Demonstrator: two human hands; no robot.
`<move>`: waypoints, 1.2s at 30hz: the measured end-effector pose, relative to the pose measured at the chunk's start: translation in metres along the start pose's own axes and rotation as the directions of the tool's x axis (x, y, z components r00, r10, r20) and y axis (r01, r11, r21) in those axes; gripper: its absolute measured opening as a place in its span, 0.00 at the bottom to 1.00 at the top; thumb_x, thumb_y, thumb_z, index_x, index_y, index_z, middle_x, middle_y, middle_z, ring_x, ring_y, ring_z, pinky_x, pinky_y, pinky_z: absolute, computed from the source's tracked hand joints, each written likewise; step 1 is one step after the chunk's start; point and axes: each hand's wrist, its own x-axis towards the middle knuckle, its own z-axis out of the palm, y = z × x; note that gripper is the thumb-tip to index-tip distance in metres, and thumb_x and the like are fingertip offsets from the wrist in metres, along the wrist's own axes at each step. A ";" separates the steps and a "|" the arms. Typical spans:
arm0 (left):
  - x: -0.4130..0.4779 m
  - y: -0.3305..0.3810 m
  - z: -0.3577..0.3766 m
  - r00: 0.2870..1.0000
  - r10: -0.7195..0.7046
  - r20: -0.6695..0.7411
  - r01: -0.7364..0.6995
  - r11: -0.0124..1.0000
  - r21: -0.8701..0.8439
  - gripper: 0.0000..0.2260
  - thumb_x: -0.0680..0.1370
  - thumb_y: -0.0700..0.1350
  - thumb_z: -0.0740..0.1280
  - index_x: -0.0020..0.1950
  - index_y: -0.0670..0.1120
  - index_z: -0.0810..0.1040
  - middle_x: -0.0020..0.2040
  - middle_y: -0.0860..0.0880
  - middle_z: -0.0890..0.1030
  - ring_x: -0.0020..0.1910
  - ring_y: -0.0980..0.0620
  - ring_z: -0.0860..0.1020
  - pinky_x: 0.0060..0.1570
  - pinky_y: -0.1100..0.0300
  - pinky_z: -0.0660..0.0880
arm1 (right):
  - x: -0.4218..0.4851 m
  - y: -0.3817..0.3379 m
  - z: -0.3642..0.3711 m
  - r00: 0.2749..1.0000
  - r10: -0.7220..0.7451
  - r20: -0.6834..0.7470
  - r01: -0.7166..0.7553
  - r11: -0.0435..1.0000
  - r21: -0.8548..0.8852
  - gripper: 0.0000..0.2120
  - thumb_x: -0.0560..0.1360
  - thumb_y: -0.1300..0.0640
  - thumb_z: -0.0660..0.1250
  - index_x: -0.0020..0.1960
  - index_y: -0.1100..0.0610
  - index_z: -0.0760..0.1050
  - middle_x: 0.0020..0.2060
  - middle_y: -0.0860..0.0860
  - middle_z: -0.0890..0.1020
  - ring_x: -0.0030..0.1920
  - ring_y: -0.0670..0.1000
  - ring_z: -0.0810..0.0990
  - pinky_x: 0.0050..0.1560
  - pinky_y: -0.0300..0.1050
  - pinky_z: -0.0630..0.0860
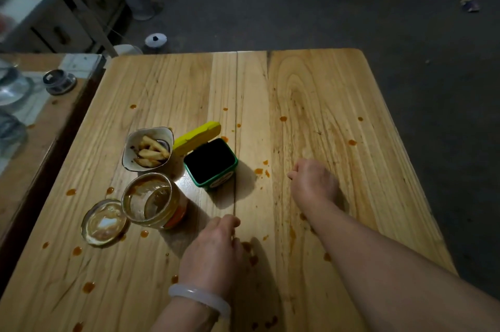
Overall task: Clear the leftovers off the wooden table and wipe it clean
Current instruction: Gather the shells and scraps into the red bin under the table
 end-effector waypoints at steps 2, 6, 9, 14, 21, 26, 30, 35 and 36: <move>0.000 -0.002 0.001 1.000 0.008 -0.004 -0.008 1.000 0.011 0.14 0.79 0.49 0.60 0.65 0.59 0.68 0.56 0.60 0.73 0.52 0.61 0.74 0.51 0.65 0.75 | -0.001 0.001 -0.003 0.998 -0.062 0.030 0.063 0.998 -0.029 0.07 0.81 0.53 0.63 0.54 0.53 0.78 0.47 0.49 0.78 0.45 0.49 0.76 0.47 0.45 0.73; -0.004 -0.006 0.000 1.000 0.027 -0.006 -0.027 1.000 0.012 0.14 0.79 0.50 0.59 0.64 0.59 0.69 0.55 0.60 0.72 0.53 0.61 0.74 0.51 0.64 0.75 | -0.024 -0.005 -0.011 0.996 -0.091 -0.018 0.093 0.981 0.169 0.05 0.81 0.53 0.62 0.52 0.51 0.76 0.46 0.45 0.74 0.47 0.47 0.73 0.52 0.44 0.71; -0.013 -0.014 -0.001 0.999 0.040 0.001 -0.040 0.999 0.014 0.14 0.79 0.50 0.60 0.63 0.60 0.69 0.56 0.61 0.72 0.53 0.62 0.73 0.52 0.65 0.74 | -0.067 -0.005 -0.012 0.988 -0.146 0.046 0.125 0.944 0.306 0.05 0.81 0.50 0.61 0.46 0.46 0.72 0.44 0.41 0.73 0.47 0.45 0.73 0.48 0.42 0.69; -0.031 -0.027 -0.001 0.999 0.037 0.017 -0.037 0.999 -0.001 0.13 0.78 0.51 0.61 0.63 0.62 0.69 0.57 0.63 0.70 0.54 0.63 0.72 0.54 0.67 0.72 | -0.140 -0.001 -0.012 0.957 -0.213 0.199 0.123 0.914 0.387 0.08 0.82 0.49 0.58 0.44 0.41 0.67 0.42 0.38 0.71 0.45 0.40 0.72 0.53 0.39 0.73; -0.065 -0.051 -0.004 0.996 0.061 0.062 -0.063 0.997 0.046 0.13 0.79 0.51 0.60 0.62 0.63 0.68 0.55 0.65 0.69 0.52 0.63 0.73 0.54 0.68 0.71 | -0.186 0.012 -0.003 0.958 -0.124 0.260 0.022 0.931 0.363 0.08 0.82 0.49 0.57 0.45 0.48 0.70 0.44 0.41 0.74 0.44 0.43 0.75 0.43 0.36 0.71; -0.068 -0.057 -0.014 0.997 0.050 0.063 -0.054 0.997 0.061 0.13 0.80 0.50 0.59 0.63 0.63 0.66 0.54 0.65 0.67 0.53 0.63 0.72 0.43 0.72 0.69 | -0.106 0.013 -0.015 0.987 0.158 0.008 -0.135 0.813 0.567 0.07 0.80 0.58 0.64 0.43 0.51 0.74 0.37 0.47 0.78 0.36 0.44 0.77 0.31 0.35 0.70; -0.052 -0.044 -0.016 0.997 0.082 0.017 -0.083 0.995 0.063 0.14 0.79 0.51 0.59 0.64 0.63 0.67 0.55 0.65 0.67 0.52 0.63 0.72 0.46 0.71 0.71 | -0.040 0.017 -0.025 0.962 0.269 -0.052 -0.168 0.730 0.663 0.06 0.76 0.62 0.67 0.41 0.54 0.76 0.38 0.51 0.81 0.38 0.47 0.80 0.34 0.38 0.74; -0.013 -0.013 -0.009 0.991 0.134 -0.012 -0.134 0.991 0.015 0.15 0.80 0.50 0.59 0.66 0.61 0.66 0.61 0.62 0.69 0.56 0.63 0.72 0.53 0.67 0.73 | 0.010 0.019 -0.033 0.962 0.256 -0.095 -0.141 0.763 0.631 0.08 0.75 0.66 0.65 0.40 0.56 0.76 0.36 0.48 0.78 0.37 0.44 0.77 0.32 0.32 0.66; -0.004 -0.006 -0.006 0.991 0.135 -0.016 -0.135 0.991 0.018 0.15 0.80 0.50 0.59 0.66 0.60 0.66 0.61 0.62 0.70 0.56 0.63 0.72 0.53 0.68 0.73 | 0.018 0.020 -0.032 0.962 0.254 -0.096 -0.140 0.769 0.624 0.08 0.75 0.67 0.64 0.41 0.56 0.77 0.36 0.49 0.79 0.38 0.45 0.78 0.32 0.32 0.67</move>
